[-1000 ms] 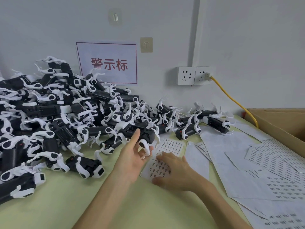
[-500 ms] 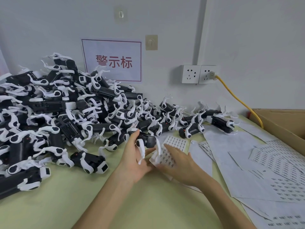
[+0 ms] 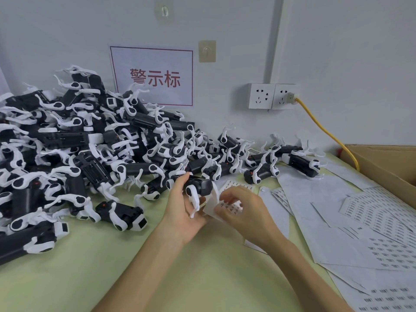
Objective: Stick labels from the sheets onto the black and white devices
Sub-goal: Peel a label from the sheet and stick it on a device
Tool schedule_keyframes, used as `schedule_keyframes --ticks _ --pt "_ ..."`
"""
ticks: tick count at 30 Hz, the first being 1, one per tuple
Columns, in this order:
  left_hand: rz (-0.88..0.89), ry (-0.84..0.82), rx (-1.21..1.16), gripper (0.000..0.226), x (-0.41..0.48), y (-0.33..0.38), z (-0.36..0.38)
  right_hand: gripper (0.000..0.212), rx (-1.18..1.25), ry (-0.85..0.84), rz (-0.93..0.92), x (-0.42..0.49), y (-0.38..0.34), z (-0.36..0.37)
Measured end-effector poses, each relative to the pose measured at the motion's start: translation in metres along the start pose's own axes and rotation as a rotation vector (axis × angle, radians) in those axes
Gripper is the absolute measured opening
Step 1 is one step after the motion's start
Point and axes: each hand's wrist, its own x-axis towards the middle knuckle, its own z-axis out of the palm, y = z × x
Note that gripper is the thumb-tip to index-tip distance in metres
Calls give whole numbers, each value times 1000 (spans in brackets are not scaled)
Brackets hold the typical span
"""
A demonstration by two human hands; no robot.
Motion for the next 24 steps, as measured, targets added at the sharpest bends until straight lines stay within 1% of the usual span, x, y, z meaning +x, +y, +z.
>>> schedule_keyframes --ticks 2,4,6,8,12,16,19,24 --pt "-2 20 -13 49 -1 0 1 11 -3 10 6 0 0 0" --pt "1 37 -9 53 -1 0 2 13 19 42 17 0 0 0" --pt "10 46 -19 49 0 -1 1 16 45 72 30 1 0 -1" --pt "11 29 -45 46 2 -2 0 16 72 92 56 3 -1 -2" --pt "8 -17 -80 52 3 -5 0 14 104 126 75 2 -2 -4" --pt "1 -8 -111 50 1 -6 2 14 136 128 60 0 -5 -2" --pt "6 -10 -115 50 1 -6 3 18 146 122 55 0 -5 -3" --pt "42 -26 -46 51 0 -7 4 18 124 128 32 -2 -5 -2"
